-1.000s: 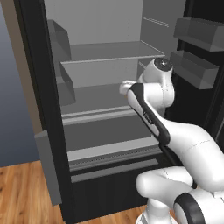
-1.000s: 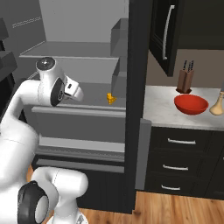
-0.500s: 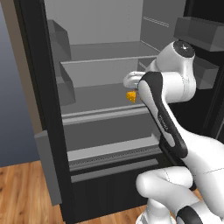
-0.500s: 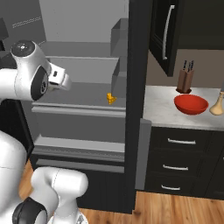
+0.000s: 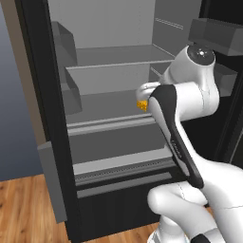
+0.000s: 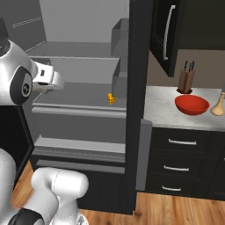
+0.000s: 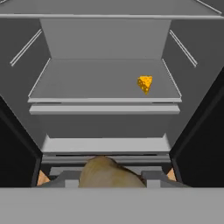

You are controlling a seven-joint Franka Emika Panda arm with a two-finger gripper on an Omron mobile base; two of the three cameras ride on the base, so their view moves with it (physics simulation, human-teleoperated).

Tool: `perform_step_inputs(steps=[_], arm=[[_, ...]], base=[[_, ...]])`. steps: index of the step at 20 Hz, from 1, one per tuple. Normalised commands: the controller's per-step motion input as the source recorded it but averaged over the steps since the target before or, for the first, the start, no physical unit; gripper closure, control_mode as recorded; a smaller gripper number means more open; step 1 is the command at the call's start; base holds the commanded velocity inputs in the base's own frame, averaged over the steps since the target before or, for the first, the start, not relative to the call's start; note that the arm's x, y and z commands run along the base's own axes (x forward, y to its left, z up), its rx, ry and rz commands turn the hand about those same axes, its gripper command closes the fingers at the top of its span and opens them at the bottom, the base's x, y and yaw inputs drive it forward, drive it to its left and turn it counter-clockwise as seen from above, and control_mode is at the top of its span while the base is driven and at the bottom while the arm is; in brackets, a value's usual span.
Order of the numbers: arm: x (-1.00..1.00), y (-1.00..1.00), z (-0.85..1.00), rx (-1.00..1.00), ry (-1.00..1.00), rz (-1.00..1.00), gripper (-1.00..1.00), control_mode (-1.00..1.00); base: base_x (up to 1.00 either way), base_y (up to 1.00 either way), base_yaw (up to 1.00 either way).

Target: Retrieve the bottle and the shaker from the cabinet and place them next to the mixing bowl on the counter. Then add garlic from the fridge to the mixing bowl.

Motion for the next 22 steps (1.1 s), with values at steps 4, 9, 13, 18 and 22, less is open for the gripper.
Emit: perform_step_inputs(steps=[4,9,13,18,22], arm=[[-0.46,0.00,0.33,0.07,-0.10,0.00,1.00,-1.00],[-0.03,0.00,0.00,0.00,-0.01,0.00,1.00,-1.00],[0.00,0.00,0.00,0.00,0.00,0.00,1.00,-1.00],[0.00,0.00,0.00,0.00,0.00,0.00,1.00,1.00],[0.00,0.00,0.00,0.00,0.00,0.00,1.00,1.00]], base=[[0.00,0.00,0.00],[0.00,0.00,0.00],[0.00,0.00,0.00],[-0.52,0.00,-0.02],[-1.00,0.00,-0.02]])
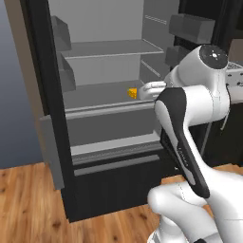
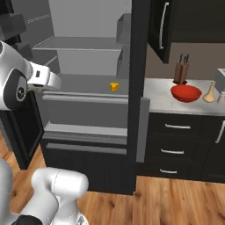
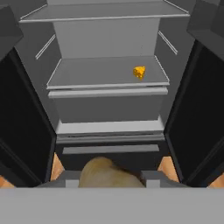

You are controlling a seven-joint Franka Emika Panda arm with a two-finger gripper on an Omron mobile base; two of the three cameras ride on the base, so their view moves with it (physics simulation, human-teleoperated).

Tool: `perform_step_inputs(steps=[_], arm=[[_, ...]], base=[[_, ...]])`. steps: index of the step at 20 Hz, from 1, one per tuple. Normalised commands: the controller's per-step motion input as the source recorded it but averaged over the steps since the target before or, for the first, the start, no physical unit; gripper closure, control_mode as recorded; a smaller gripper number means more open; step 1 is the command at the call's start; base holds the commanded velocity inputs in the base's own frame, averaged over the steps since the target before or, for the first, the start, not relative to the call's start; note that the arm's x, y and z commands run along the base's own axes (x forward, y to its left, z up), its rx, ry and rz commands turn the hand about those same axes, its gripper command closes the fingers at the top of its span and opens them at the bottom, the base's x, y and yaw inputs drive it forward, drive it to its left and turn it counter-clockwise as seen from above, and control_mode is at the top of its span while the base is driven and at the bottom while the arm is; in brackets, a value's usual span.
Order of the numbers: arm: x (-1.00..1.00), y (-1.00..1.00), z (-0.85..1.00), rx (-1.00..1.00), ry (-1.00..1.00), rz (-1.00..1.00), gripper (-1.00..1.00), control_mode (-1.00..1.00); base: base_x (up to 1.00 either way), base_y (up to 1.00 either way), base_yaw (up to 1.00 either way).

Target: Retrieve the bottle and the shaker from the cabinet and place them next to the mixing bowl on the counter. Then add garlic from the fridge to the mixing bowl.

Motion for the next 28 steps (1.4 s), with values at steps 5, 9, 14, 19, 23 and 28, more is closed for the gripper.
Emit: perform_step_inputs(steps=[5,9,14,19,23,28], arm=[[0.00,0.00,0.00,0.00,0.00,0.00,1.00,1.00],[0.00,0.00,0.00,0.00,0.00,0.00,1.00,1.00],[0.00,0.00,0.00,0.00,0.00,0.00,1.00,1.00],[0.00,0.00,0.00,0.00,0.00,0.00,1.00,1.00],[0.00,0.00,0.00,0.00,0.00,0.00,1.00,1.00],[0.00,0.00,0.00,0.00,0.00,0.00,1.00,1.00]], base=[[-1.00,0.00,-0.01],[-1.00,0.00,-0.12],[-0.57,-0.13,-0.48],[-0.26,0.13,-0.59],[-0.53,0.33,-0.36],[-0.02,-0.27,-0.68]])
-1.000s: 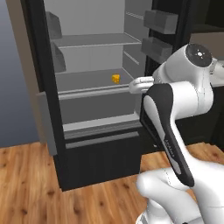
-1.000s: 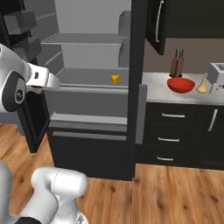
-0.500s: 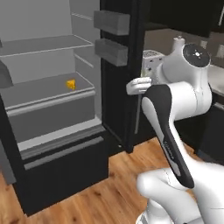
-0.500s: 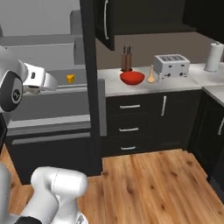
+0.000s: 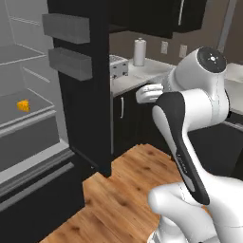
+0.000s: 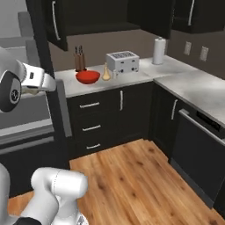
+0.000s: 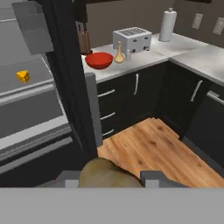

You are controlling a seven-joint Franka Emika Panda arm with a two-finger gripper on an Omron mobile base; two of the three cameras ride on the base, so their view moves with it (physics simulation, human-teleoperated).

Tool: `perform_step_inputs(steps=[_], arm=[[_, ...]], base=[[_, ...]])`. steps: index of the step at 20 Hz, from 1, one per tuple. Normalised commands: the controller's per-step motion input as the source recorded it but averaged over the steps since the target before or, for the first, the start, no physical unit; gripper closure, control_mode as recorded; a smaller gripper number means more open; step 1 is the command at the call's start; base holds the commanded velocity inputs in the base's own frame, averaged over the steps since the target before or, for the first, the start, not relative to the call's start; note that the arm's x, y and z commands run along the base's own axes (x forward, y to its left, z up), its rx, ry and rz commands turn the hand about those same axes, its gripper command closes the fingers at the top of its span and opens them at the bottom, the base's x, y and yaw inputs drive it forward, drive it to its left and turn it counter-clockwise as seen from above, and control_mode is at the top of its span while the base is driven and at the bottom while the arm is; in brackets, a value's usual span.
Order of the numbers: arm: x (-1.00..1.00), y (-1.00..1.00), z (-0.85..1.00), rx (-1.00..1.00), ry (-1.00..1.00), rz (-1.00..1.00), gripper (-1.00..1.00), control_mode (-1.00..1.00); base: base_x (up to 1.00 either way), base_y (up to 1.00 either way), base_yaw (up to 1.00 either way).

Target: Retrieve the bottle and the shaker from the cabinet and place them next to the mixing bowl on the counter. Then add garlic from the fridge to the mixing bowl.

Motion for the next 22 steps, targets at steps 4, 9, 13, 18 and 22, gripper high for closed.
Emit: perform_step_inputs(steps=[4,9,13,18,22], arm=[[0.00,0.00,0.00,0.00,0.00,0.00,1.00,1.00],[0.00,0.00,0.00,0.00,0.00,0.00,1.00,1.00],[0.00,0.00,0.00,0.00,0.00,0.00,1.00,1.00],[0.00,0.00,0.00,0.00,0.00,0.00,1.00,1.00],[0.00,0.00,0.00,0.00,0.00,0.00,1.00,1.00]], base=[[0.14,-0.34,-0.60],[0.81,-0.29,-0.05],[1.00,-0.47,0.01],[1.00,-0.25,0.17],[1.00,-0.18,0.38]])
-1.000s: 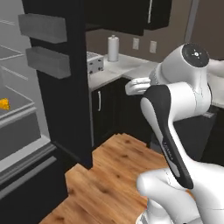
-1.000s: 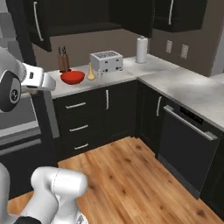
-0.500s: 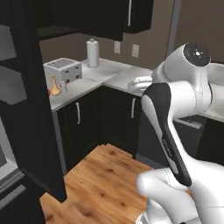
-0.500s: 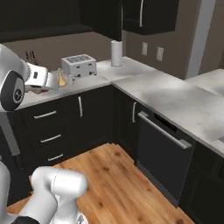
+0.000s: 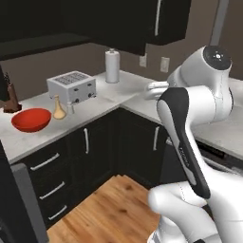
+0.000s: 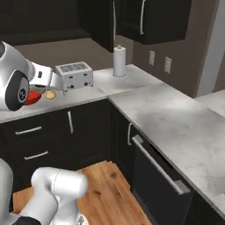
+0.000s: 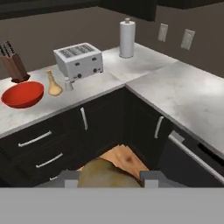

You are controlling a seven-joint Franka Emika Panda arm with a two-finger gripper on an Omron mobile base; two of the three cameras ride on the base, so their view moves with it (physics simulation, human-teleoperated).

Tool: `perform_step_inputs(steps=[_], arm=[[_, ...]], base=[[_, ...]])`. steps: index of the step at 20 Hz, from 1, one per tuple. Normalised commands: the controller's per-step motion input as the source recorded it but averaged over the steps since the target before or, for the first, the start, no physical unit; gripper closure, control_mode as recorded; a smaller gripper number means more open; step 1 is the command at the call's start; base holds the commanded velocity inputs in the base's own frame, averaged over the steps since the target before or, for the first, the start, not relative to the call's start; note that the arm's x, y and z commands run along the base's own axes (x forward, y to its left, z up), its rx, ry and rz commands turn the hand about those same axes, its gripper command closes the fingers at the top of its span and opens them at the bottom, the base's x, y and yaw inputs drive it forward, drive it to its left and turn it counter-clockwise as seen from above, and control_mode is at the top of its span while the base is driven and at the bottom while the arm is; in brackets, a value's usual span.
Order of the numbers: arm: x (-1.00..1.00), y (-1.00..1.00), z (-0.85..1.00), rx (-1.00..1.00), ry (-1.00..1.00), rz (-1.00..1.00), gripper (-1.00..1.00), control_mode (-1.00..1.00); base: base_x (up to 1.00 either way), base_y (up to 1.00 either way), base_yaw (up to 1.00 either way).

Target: Retrieve the bottle and the shaker from the cabinet and place them next to the mixing bowl on the counter. Then add garlic from the fridge to the mixing bowl.

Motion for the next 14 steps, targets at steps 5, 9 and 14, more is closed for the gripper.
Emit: perform_step_inputs(steps=[5,9,14], arm=[[0.00,0.00,0.00,0.00,0.00,0.00,1.00,1.00],[0.00,0.00,0.00,0.00,0.00,0.00,1.00,1.00],[0.00,0.00,0.00,0.00,0.00,0.00,1.00,1.00]], base=[[1.00,-0.06,0.48],[0.82,0.08,0.46],[0.49,0.32,0.38]])
